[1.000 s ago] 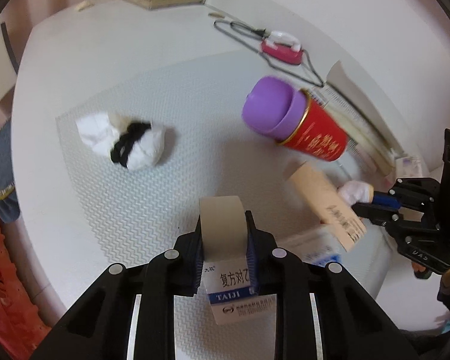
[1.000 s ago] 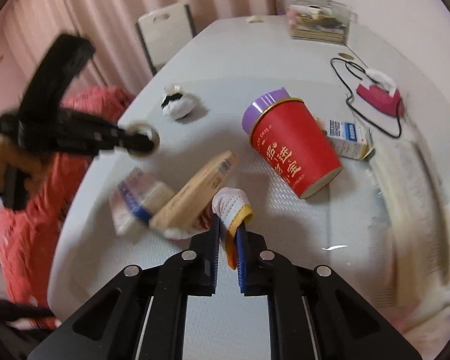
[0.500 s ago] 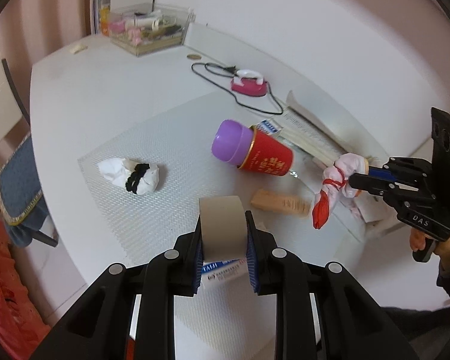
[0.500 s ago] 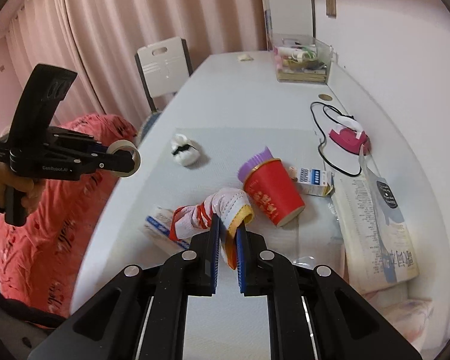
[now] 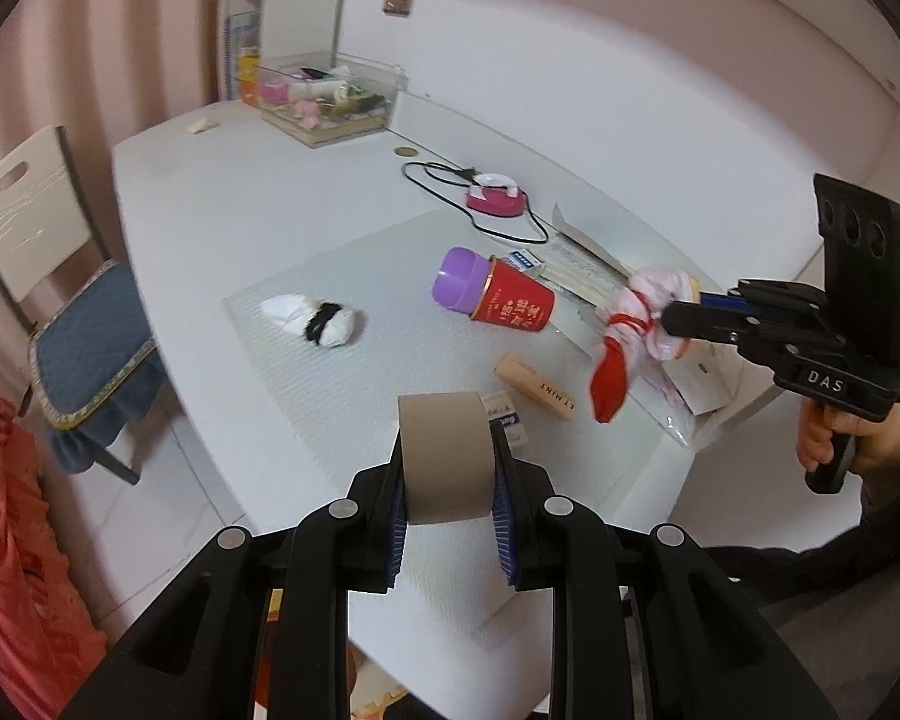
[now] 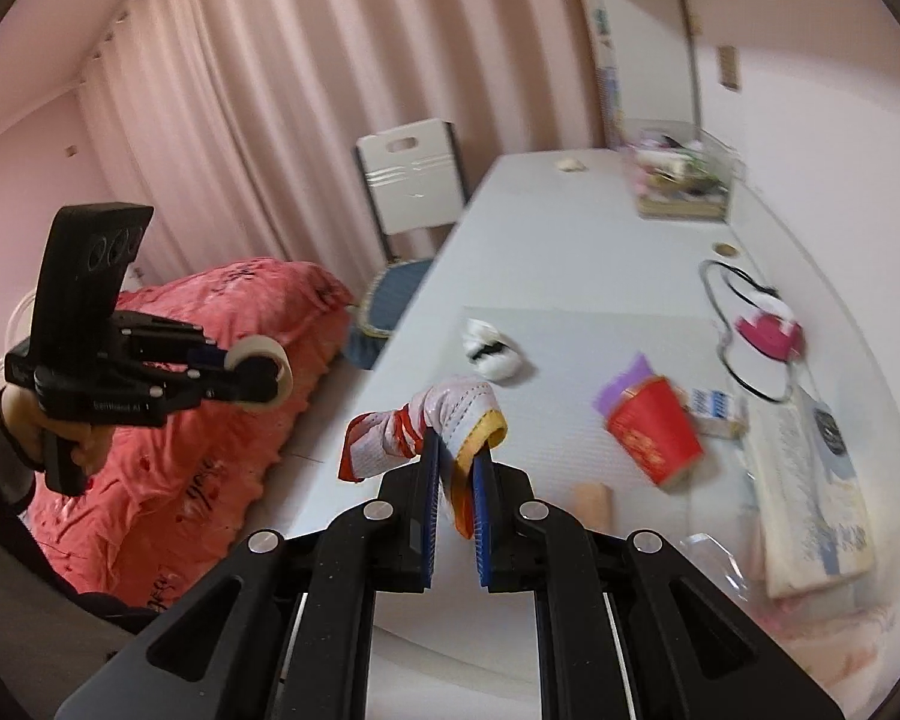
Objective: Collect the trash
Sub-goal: 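Carry the tape roll and red-white plush over the orange bin, then open right tool over the bin while left tool releases the tape roll, then move both open tools from the bin back over the desk mat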
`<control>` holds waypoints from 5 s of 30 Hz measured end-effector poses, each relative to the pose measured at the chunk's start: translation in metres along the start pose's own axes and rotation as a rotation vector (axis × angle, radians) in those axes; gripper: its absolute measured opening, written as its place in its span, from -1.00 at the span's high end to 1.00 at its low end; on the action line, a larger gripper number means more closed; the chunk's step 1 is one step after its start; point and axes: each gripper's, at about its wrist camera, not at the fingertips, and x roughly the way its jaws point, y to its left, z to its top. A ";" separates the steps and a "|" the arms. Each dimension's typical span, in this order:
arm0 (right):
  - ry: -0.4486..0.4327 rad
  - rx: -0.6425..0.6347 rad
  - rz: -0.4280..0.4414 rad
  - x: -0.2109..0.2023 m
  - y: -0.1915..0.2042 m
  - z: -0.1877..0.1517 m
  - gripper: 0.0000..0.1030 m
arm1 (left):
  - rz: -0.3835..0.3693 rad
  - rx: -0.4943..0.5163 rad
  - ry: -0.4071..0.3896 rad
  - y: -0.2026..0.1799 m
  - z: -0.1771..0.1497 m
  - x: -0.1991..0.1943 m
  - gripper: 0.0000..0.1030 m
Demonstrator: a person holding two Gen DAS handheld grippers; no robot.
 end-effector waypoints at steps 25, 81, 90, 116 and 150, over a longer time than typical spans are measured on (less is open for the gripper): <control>0.134 -0.322 0.387 0.108 0.193 0.038 0.80 | 0.248 -0.402 -0.076 0.089 -0.122 -0.102 0.50; 0.810 -0.350 0.249 0.482 0.297 -0.167 0.25 | 0.026 -0.777 0.275 0.267 -0.315 0.079 -0.14; 0.793 -0.325 0.271 0.466 0.295 -0.156 0.25 | 0.029 -0.758 0.281 0.258 -0.309 0.074 -0.14; 0.471 -0.225 0.331 0.292 0.271 -0.016 -0.70 | 0.232 -0.588 0.102 0.196 -0.202 -0.039 -0.67; 0.077 0.099 0.044 0.043 0.065 -0.004 -0.74 | 0.124 -0.041 0.025 0.031 -0.043 -0.021 -0.88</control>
